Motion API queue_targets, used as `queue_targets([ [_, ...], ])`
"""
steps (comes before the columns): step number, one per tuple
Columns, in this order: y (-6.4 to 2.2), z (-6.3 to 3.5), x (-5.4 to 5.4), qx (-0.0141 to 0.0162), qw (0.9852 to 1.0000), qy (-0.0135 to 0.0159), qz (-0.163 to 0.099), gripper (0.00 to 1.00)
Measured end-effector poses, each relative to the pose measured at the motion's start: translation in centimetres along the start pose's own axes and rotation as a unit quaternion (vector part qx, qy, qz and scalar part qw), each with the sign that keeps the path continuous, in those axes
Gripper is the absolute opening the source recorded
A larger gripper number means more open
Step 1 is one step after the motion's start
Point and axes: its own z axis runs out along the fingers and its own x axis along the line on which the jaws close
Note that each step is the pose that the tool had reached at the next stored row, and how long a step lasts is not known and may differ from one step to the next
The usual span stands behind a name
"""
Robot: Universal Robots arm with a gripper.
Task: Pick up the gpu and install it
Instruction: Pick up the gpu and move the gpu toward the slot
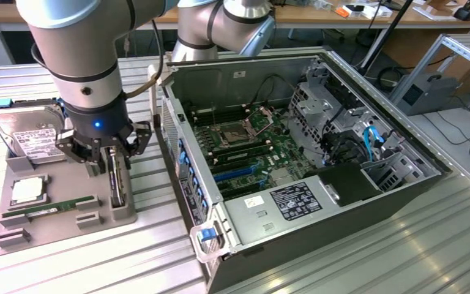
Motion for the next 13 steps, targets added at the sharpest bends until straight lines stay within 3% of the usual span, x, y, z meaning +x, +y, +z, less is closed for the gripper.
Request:
queue_targets([
  [8, 0.0, 0.06, 0.01, 0.0, 1.0, 0.0, 0.0, 0.47],
  [10, 0.0, 0.06, 0.01, 0.0, 1.0, 0.0, 0.0, 0.34],
  [13, 0.0, 0.05, 0.01, 0.0, 1.0, 0.0, 0.0, 0.27],
])
